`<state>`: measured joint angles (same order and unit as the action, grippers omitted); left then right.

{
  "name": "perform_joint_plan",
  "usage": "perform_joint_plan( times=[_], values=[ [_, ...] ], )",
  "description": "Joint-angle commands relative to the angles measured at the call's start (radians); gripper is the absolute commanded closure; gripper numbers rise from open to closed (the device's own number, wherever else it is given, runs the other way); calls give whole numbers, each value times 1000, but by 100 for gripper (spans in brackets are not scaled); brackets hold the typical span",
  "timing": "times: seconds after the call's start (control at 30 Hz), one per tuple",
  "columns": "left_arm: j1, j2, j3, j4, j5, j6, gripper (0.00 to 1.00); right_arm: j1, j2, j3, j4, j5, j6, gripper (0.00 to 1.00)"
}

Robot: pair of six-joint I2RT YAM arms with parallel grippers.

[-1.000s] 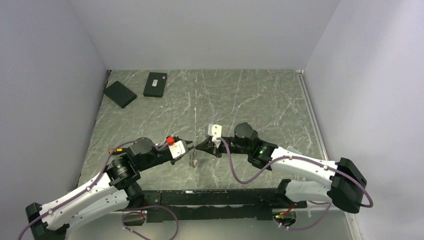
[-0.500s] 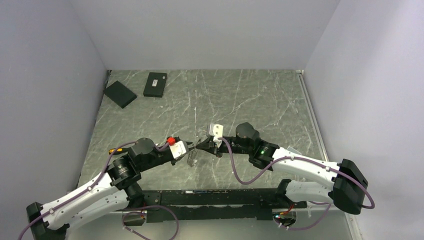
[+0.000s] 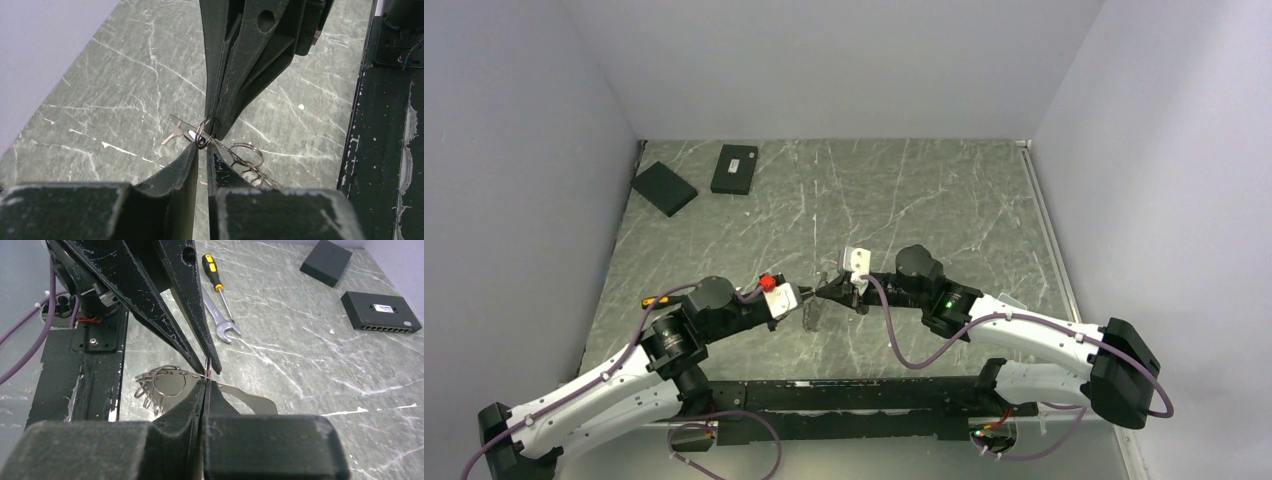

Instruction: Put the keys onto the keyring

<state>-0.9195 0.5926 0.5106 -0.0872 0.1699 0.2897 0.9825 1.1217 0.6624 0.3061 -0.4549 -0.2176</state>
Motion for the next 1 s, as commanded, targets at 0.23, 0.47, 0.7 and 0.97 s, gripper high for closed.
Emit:
perform_joint_plan(
  times=[0.23, 0.47, 0.7, 0.97],
  values=[
    [-1, -30, -4, 69, -3, -16, 82, 12, 5, 36, 45, -37, -13, 100],
    [-1, -41, -15, 79, -1, -21, 83, 14, 14, 42, 33, -38, -17, 100],
    [0, -23, -12, 79, 21, -21, 100, 16, 8, 40, 39, -40, -16, 100],
    [-1, -41, -76, 232, -11, -80, 100, 18, 10, 57, 7, 20, 14, 72]
  ],
)
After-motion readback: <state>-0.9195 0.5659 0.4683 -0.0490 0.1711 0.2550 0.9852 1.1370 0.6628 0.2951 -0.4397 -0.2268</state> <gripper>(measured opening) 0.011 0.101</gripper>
